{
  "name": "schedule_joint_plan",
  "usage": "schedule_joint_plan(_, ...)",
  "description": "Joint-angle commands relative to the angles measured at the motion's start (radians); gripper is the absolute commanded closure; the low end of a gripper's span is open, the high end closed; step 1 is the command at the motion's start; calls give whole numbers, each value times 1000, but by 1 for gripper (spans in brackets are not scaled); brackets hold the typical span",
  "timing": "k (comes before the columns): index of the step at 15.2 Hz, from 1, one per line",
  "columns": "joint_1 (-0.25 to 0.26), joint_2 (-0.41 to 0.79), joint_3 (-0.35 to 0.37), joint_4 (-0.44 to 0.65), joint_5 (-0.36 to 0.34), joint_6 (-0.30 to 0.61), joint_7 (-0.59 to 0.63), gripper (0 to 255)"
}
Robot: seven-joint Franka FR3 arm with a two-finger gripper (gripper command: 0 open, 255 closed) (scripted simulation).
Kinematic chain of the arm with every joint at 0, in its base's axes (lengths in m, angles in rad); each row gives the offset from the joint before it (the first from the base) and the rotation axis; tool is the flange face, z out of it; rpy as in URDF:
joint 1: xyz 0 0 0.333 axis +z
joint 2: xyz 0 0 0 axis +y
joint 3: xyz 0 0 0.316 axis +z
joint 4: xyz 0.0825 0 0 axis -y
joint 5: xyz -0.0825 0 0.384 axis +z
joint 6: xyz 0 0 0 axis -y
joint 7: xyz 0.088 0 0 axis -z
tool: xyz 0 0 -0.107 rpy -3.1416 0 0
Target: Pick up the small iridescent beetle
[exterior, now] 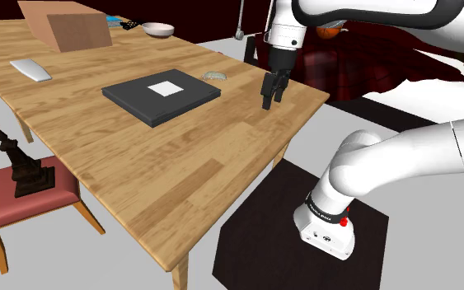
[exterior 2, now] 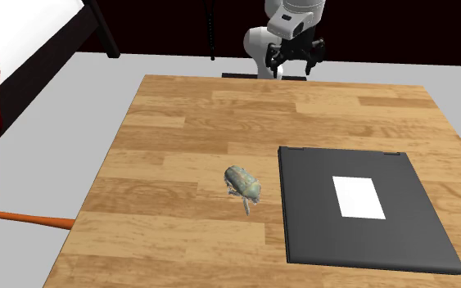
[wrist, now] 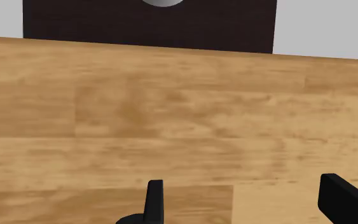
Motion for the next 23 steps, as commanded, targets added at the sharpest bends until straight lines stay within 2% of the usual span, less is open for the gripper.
schedule_joint_plan(1,0,0,0,0,0,0,0,0)
schedule_joint_plan(7,1,204,-76,115,-61,106,-154,0)
schedule_joint_plan(12,8,381,-129,245,-82,170,-276,0)
schedule_joint_plan(18,15,600,-177,444,-74,211,-418,0)
schedule_joint_plan(23,11,790,-202,649,-44,211,-532,0)
